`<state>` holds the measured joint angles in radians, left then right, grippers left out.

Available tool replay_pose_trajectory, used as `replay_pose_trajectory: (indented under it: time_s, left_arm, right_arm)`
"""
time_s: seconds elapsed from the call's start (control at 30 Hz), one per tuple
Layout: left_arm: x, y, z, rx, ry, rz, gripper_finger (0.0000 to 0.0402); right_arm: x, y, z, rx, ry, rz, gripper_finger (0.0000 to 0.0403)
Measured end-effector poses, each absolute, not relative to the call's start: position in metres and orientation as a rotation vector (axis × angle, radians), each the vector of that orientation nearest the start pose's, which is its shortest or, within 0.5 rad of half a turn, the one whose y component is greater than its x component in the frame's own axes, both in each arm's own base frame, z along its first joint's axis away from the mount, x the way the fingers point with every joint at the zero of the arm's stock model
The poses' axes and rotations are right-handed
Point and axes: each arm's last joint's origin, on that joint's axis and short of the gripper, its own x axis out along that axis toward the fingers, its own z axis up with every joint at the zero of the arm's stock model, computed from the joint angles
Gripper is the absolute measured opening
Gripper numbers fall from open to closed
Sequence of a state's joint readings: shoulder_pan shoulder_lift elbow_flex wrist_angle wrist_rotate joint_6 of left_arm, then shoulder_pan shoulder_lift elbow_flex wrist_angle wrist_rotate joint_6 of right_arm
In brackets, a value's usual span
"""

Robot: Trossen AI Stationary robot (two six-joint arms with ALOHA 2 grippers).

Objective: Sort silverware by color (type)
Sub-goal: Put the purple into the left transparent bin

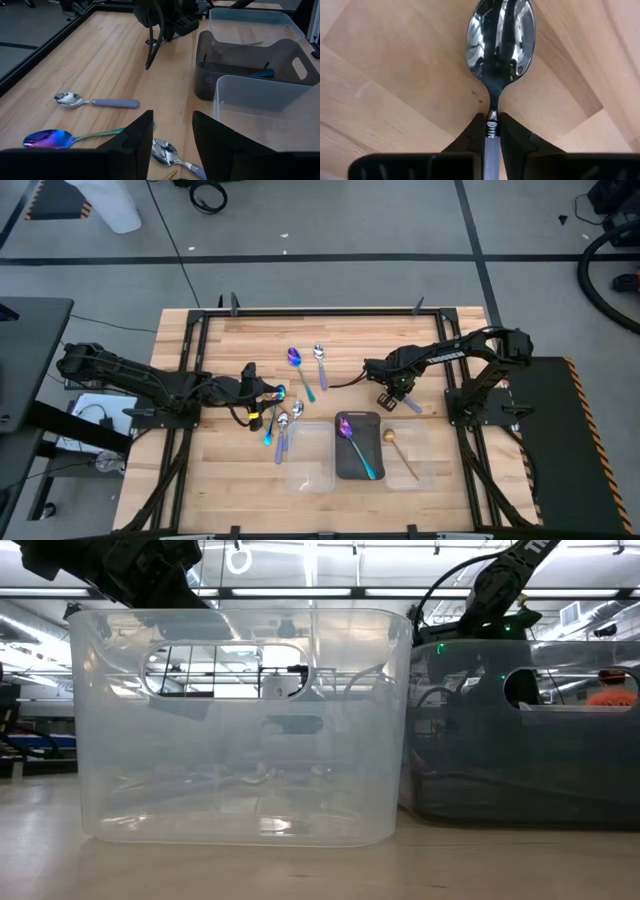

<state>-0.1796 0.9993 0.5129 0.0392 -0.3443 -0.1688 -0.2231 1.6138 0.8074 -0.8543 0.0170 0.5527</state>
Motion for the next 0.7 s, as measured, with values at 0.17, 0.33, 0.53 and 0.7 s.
replay_pose_trajectory:
  time_s: [0.17,0.33,0.53,0.7]
  left_arm:
    - [0.206,-0.027,0.224,-0.052,0.409,0.197,0.0144]
    - [0.206,-0.027,0.224,-0.052,0.407,0.201,0.0144]
    - [0.206,-0.027,0.224,-0.048,0.405,0.218,0.0144]
    - [0.206,-0.027,0.224,-0.050,0.405,0.219,0.0144]
  right_arm:
    - [0.230,-0.053,0.135,0.587,1.572,-0.636,0.0044]
    - [0.230,-0.053,0.136,0.585,1.574,-0.635,0.0045]
    - [0.235,-0.054,0.143,0.565,1.577,-0.649,0.0045]
    - [0.238,-0.055,0.147,0.561,1.572,-0.629,0.0045]
